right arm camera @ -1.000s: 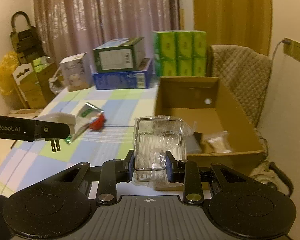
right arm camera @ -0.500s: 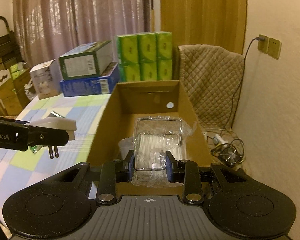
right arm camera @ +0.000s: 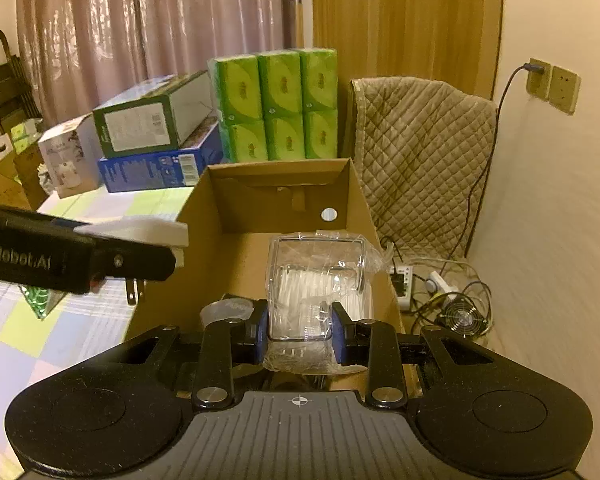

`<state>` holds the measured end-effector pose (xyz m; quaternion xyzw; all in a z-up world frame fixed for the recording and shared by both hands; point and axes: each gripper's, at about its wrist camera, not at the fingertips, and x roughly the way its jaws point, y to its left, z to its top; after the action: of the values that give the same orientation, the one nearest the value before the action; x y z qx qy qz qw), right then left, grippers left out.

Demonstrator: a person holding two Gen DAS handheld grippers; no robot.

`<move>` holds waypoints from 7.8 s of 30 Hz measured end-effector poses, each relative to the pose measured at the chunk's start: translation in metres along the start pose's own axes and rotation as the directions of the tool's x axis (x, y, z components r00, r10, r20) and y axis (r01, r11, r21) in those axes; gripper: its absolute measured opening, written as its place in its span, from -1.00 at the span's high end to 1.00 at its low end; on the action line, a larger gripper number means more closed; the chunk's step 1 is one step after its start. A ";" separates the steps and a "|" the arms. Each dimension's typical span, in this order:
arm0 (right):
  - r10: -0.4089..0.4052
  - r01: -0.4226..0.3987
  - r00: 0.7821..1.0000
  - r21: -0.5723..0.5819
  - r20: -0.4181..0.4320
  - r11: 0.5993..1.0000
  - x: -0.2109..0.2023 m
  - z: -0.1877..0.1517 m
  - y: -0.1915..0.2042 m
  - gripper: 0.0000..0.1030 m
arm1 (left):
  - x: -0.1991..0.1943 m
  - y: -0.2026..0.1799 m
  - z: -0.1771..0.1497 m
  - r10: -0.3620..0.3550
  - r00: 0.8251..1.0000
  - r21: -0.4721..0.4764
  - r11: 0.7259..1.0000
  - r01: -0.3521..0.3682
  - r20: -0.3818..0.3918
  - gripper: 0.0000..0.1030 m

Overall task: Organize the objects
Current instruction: 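Carry the plug adapter and soap holder over the cardboard box with both tools, then open the left tool to drop the plug adapter into the box while the right tool holds the soap holder, then open the right tool to drop the clear soap holder into the box, then move both open tools back toward the silver tea bag and Doraemon figure, then grasp the silver tea bag with the left tool while the right tool grasps the red Doraemon figure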

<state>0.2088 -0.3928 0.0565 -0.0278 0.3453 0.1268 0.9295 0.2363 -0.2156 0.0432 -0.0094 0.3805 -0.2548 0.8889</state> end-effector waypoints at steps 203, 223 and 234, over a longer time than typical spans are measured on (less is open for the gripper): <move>0.338 -0.356 0.933 -0.176 -0.128 0.918 0.282 -0.003 0.290 0.09 | -0.024 0.373 -0.105 0.497 0.867 -0.297 0.822 -0.485 -0.041 -0.98; 0.236 -0.253 0.956 -0.088 -0.173 0.963 0.268 0.007 0.235 0.18 | 0.064 0.350 -0.074 0.314 0.926 -0.056 0.942 -0.332 -0.211 -0.84; 0.274 -0.293 0.944 -0.083 -0.185 0.953 0.267 0.007 0.240 0.18 | 0.070 0.350 -0.075 0.322 0.917 -0.040 0.939 -0.340 -0.233 -0.23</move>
<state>0.3469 -0.1025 -0.1026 -0.0394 0.4171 0.2751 0.8653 0.3818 0.0699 -0.1313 0.0485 0.4839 -0.0846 0.8697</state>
